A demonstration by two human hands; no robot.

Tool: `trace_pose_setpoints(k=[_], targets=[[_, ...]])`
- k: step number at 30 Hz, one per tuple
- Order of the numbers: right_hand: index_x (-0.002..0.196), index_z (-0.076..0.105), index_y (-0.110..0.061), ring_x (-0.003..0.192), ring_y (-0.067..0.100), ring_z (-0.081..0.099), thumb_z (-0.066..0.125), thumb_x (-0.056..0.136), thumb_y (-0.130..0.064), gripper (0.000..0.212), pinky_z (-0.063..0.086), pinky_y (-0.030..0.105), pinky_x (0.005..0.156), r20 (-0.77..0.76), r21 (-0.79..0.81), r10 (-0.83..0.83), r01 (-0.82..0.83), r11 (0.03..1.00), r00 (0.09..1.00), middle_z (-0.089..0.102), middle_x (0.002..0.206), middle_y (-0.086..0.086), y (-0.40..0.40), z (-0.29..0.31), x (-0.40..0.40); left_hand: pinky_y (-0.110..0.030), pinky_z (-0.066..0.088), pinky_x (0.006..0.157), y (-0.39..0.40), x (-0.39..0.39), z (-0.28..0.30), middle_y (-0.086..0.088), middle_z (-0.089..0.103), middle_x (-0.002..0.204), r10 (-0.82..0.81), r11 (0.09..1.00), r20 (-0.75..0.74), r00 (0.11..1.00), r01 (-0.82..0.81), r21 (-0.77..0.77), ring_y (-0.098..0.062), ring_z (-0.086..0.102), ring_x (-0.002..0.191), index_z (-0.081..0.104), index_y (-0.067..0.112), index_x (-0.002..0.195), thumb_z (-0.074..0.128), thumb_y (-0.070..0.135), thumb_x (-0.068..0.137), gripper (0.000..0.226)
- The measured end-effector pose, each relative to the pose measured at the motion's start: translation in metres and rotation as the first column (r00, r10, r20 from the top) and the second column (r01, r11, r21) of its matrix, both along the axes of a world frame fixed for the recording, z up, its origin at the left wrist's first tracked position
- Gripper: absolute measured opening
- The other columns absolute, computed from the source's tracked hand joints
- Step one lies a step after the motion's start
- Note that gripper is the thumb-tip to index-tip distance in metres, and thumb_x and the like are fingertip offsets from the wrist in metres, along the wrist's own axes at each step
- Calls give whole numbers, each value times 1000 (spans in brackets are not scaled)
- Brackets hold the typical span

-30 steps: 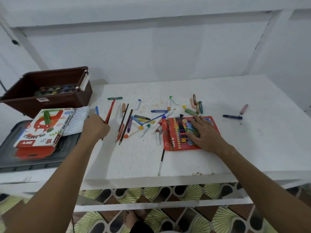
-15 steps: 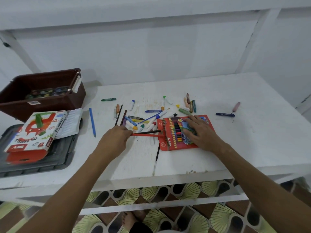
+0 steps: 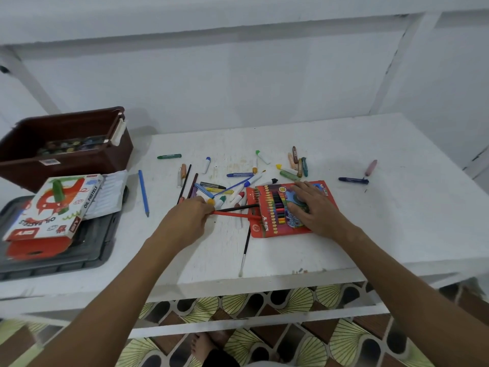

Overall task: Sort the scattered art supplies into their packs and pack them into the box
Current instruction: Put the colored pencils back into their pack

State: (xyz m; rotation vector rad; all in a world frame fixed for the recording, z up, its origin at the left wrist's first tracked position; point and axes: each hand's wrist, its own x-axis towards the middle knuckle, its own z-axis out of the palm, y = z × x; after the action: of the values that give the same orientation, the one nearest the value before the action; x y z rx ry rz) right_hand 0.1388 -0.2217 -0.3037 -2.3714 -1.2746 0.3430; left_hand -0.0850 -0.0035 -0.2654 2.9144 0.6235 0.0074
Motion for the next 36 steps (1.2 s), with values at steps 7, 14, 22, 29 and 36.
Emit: trace_pose_setpoints(k=[7,14,22,29,36], targets=[[148,28,-25,146,17,10,41,96,-49,58,13,36,116,-9,18,-2,2,1000,1000,20,157,-1,-1,1,0,-33,50,78,0,1,-1,-6,65,94,-22,996,8,1000,22,-86,-21,58,83,70,16,112,52,18,96,24],[149,28,-23,146,18,10,40,96,-49,59,12,36,116,14,-5,6,-6,1000,1000,19,158,0,0,-1,1,-31,49,83,-6,-1,1,-6,68,101,-53,986,13,999,54,-157,-23,60,91,71,15,114,55,14,95,24],[148,30,-22,145,18,12,41,96,-48,59,13,38,116,11,5,6,-6,1000,1000,21,157,0,0,-1,1,-37,50,78,-25,29,-8,-9,61,101,-87,988,127,988,102,-115,-25,58,91,63,16,126,50,15,97,32],[146,35,-17,145,19,13,43,96,-46,58,13,38,116,16,28,-4,4,1000,1000,24,156,2,-4,0,4,-40,50,80,-30,40,-7,-7,61,107,-205,977,23,978,206,-56,-24,57,98,59,19,130,49,5,94,41],[146,34,-19,145,19,13,44,96,-46,58,14,37,116,21,2,20,-20,1000,1000,24,156,2,-4,0,7,-37,52,73,-35,40,-8,-7,51,115,-253,962,-72,965,259,90,-24,57,96,50,20,137,46,15,96,42]])
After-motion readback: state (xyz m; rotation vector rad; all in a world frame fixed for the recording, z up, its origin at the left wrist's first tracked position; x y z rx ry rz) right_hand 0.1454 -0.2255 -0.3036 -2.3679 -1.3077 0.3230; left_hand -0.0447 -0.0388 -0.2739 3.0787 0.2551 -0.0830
